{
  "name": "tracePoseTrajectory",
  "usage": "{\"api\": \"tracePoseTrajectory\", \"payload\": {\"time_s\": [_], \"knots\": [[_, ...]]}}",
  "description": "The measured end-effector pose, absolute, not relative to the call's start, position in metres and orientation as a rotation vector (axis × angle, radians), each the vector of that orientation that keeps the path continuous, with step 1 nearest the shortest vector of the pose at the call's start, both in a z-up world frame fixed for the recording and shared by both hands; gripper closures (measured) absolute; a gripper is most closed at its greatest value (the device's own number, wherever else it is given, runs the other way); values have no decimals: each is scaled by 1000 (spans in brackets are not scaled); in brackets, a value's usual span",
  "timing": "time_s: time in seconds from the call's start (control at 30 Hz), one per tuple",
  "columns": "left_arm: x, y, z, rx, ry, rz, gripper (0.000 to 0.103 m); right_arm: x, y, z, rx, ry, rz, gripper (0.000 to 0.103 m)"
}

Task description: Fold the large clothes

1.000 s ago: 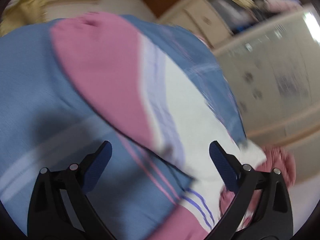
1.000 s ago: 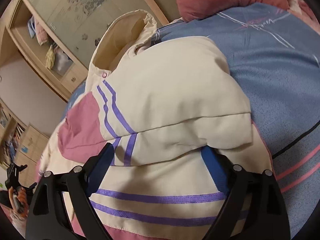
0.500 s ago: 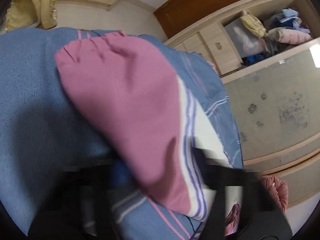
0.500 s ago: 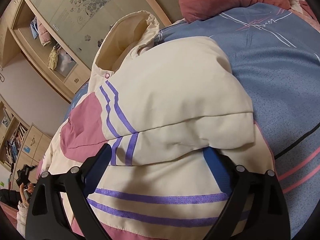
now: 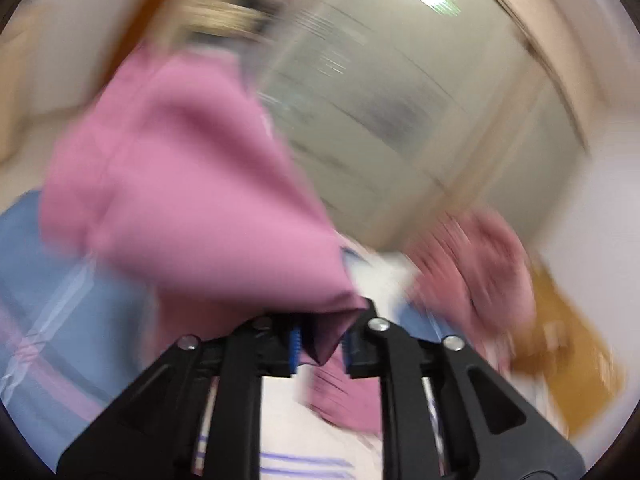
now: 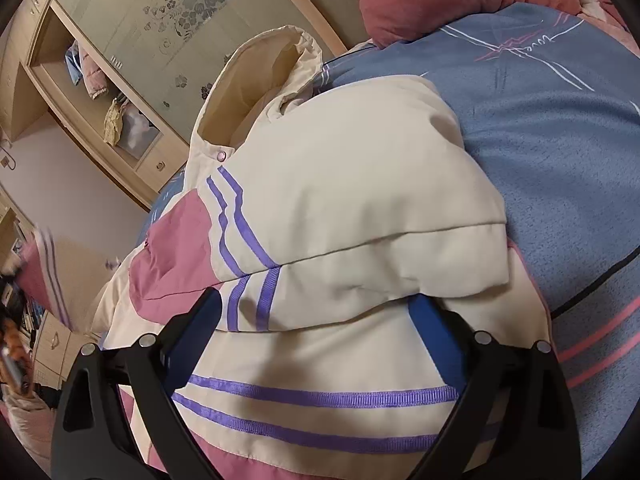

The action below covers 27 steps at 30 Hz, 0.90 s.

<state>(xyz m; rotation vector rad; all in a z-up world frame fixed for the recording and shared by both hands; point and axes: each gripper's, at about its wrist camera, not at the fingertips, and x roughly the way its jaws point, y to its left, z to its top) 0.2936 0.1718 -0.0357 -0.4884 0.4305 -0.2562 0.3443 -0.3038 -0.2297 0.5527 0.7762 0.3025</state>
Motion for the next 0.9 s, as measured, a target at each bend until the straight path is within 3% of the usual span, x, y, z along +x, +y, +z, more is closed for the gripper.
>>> {"api": "tracePoseTrajectory", "payload": {"time_s": [0.07,0.2,0.27,0.4,0.7,0.8,0.9], "knots": [[304,101,-39,-379,538,-411,71,343,-305,-230,562,771,309,9],[303,-1,-63,-184,650,-556,25,341,-311,-230,608,750,337,9],[294,-21,-73,-109,642,-522,19,339,-314,-230,628,739,350,9],[301,-3,-86,-116,673,-437,15,337,-321,-230,687,713,381,9],[317,148,-120,-404,746,-112,13,305,-343,-193,859,605,367,9],[310,199,-124,-581,719,-107,8,317,-330,-181,831,717,389,6],[315,220,-146,-740,804,-151,8,336,-301,-187,792,875,416,6]]}}
